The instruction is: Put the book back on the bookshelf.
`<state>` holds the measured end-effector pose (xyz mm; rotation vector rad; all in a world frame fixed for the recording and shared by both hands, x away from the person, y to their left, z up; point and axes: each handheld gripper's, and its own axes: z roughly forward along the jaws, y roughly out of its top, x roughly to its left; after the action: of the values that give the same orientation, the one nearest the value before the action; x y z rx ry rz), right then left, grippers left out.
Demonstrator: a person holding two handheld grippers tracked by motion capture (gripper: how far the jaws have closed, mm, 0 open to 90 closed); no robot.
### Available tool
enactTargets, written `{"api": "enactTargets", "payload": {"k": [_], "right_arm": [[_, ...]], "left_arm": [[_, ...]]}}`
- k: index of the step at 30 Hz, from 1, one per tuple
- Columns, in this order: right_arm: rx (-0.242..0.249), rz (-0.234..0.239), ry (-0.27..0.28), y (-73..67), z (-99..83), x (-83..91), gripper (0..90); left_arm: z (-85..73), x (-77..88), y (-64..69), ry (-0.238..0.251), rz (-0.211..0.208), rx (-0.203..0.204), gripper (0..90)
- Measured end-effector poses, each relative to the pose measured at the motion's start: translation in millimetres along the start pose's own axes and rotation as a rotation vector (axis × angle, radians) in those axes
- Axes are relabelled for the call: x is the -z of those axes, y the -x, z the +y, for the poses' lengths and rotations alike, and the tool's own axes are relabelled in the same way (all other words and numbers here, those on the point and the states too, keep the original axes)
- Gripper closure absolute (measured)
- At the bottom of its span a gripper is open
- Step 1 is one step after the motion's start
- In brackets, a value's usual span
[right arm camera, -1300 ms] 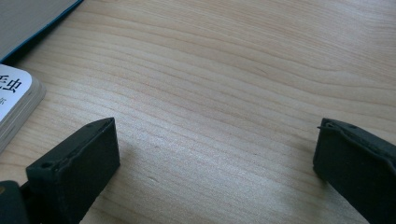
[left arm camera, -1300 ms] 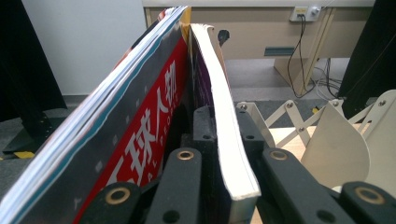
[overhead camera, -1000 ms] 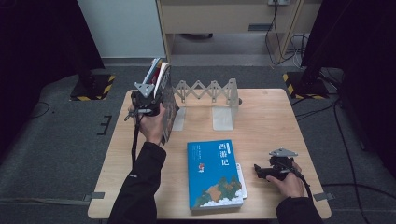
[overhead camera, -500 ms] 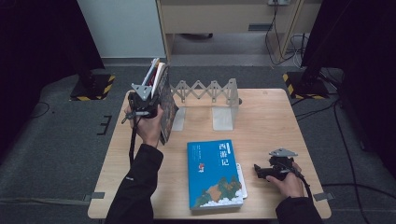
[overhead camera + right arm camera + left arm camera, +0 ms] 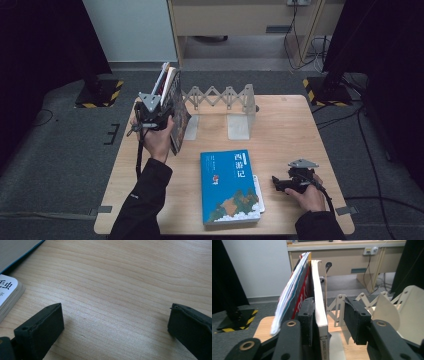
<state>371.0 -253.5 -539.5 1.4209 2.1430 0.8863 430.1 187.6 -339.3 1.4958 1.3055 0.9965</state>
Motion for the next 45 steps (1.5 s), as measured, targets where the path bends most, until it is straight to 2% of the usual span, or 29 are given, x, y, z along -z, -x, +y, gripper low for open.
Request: {"api": "enactTargets", "payload": {"k": [4,11,17,24,26,31,37,45], "right_arm": [[0.002,0.000,-0.001,0.1,-0.1,0.0,0.7],[-0.001,-0.001,-0.001,-0.1,0.0,0.0,0.7],[0.000,0.000,-0.002,0.0,0.0,0.1,0.7],[-0.001,0.000,-0.002,-0.2,-0.1,0.2,0.7],[-0.003,0.001,-0.001,-0.3,0.0,0.1,0.7],[-0.003,0.000,-0.001,-0.2,0.0,0.1,0.7],[-0.004,0.000,-0.001,-0.1,0.0,0.1,0.6],[-0.009,0.004,-0.002,0.3,0.0,0.4,0.7]], "left_arm": [[2.3,6.7,-0.9,0.020,0.003,-0.013,57.2],[7.1,20.0,-0.7,0.051,-0.036,0.000,55.1],[7.0,32.7,-4.1,0.074,-0.053,-0.001,52.6],[1.9,53.3,-7.8,0.080,-0.119,0.009,49.1],[-1.4,57.9,-9.4,0.080,-0.124,0.007,48.7],[-13.9,64.3,-14.3,0.053,-0.140,-0.009,47.2],[-34.2,65.4,-20.2,-0.002,-0.171,0.009,46.3],[-60.2,60.7,-16.4,-0.080,-0.209,-0.009,44.9]]}}
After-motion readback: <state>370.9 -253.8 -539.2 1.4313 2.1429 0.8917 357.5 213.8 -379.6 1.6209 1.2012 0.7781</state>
